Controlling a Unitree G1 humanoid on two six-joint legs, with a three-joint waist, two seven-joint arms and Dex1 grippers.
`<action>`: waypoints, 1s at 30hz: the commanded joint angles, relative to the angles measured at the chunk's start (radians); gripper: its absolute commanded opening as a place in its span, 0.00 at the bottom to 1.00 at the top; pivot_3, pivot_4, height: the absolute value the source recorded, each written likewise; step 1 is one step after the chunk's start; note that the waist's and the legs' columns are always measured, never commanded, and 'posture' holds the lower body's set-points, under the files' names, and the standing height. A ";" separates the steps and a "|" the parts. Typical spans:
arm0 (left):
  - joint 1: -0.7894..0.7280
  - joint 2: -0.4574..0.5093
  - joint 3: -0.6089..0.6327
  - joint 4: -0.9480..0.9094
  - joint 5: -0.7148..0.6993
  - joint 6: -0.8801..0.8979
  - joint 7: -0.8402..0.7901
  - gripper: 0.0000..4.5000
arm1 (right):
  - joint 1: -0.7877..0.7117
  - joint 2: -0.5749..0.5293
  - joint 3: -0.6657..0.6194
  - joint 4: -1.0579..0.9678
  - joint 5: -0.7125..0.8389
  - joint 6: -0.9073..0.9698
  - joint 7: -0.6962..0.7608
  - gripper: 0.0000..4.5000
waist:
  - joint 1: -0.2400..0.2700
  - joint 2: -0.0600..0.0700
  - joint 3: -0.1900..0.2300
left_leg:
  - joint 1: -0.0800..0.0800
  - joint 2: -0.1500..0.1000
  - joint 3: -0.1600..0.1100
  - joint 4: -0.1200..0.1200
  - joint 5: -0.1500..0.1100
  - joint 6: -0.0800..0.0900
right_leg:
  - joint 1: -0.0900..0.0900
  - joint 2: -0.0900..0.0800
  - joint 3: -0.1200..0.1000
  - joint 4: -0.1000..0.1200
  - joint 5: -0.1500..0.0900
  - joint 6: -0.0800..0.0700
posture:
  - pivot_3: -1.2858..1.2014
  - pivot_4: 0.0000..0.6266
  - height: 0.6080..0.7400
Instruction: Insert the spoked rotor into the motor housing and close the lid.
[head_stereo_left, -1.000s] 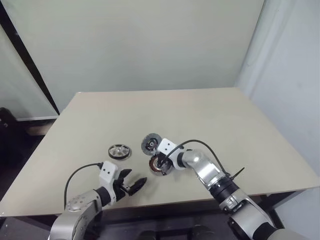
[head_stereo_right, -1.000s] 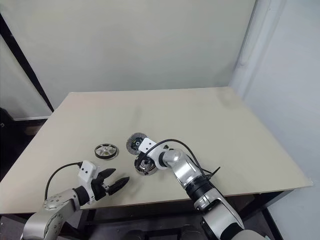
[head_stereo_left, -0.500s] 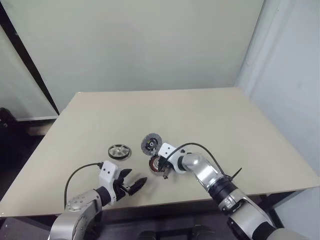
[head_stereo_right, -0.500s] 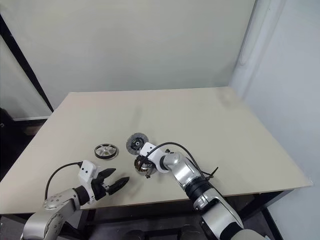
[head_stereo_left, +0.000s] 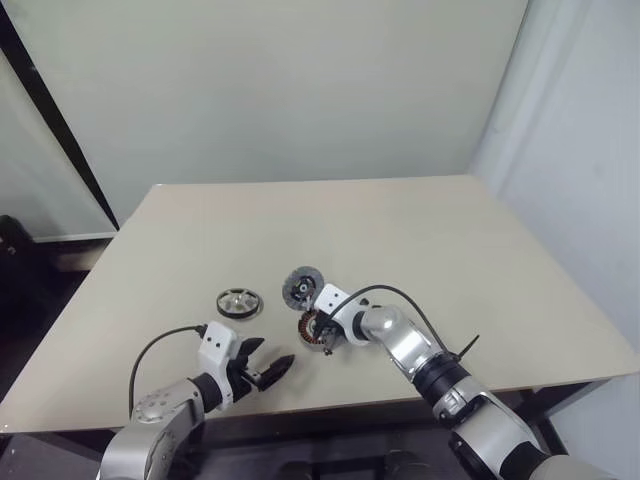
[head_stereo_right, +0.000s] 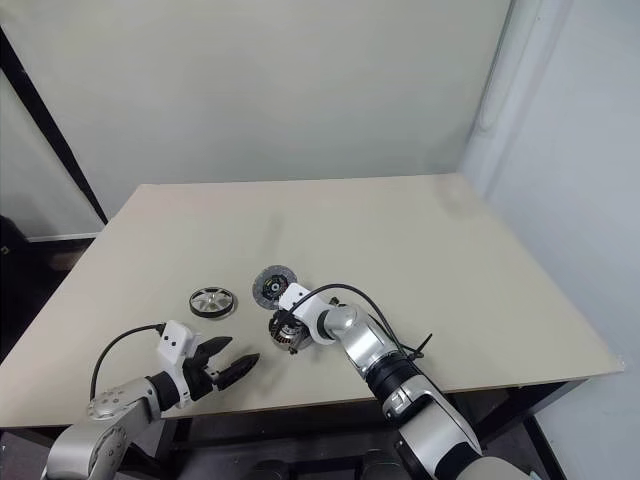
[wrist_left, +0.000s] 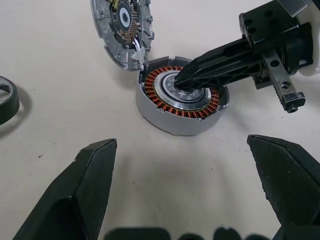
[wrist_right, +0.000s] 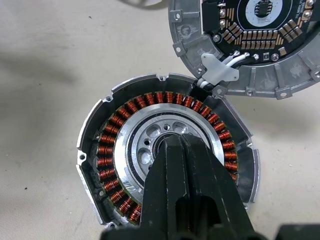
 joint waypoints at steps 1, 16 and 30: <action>-0.008 -0.001 0.002 -0.047 -0.016 -0.013 -0.005 1.00 | -0.014 -0.008 -0.044 -0.086 0.024 0.014 -0.001 0.00 | 0.000 0.000 0.000 | 0.000 0.000 0.000 0.000 0.000 0.000 | 0.000 0.000 0.000 0.000 0.000 0.000 | 0.52 0.00 1.00; -0.014 0.004 0.005 -0.042 -0.016 -0.006 -0.006 1.00 | 0.059 0.004 -0.013 -0.073 0.007 0.038 0.010 0.00 | 0.000 0.000 0.000 | 0.000 0.000 0.000 -0.001 0.000 0.000 | 0.000 0.000 0.000 -0.001 0.000 0.000 | 0.52 0.00 1.00; -0.021 -0.013 0.026 -0.028 -0.029 0.001 0.011 1.00 | 0.077 -0.006 -0.084 -0.399 0.133 0.211 0.089 0.34 | 0.000 0.000 0.000 | -0.001 0.000 -0.001 -0.001 0.000 0.000 | -0.001 0.000 0.000 -0.001 0.000 0.000 | 0.52 0.00 1.00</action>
